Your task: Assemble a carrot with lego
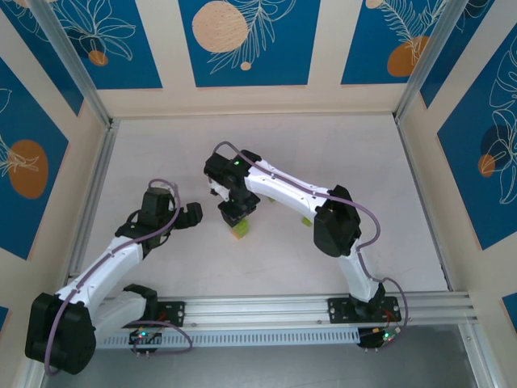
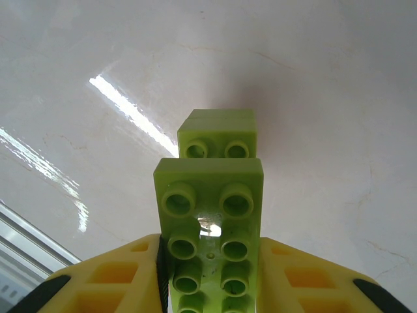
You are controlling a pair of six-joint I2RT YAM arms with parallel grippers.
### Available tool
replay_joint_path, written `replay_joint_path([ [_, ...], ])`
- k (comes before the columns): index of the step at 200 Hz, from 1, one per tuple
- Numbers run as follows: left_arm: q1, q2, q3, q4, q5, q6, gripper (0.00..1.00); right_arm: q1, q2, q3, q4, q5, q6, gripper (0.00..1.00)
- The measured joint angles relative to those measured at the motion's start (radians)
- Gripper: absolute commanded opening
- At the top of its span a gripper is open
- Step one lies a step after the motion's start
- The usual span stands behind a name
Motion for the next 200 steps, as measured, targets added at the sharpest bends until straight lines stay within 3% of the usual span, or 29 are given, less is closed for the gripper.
replay_joint_path([
  [200, 0.0, 0.0, 0.0, 0.0, 0.003, 0.008, 0.94, 0.03, 0.037, 0.061, -0.063, 0.058, 0.018, 0.35],
])
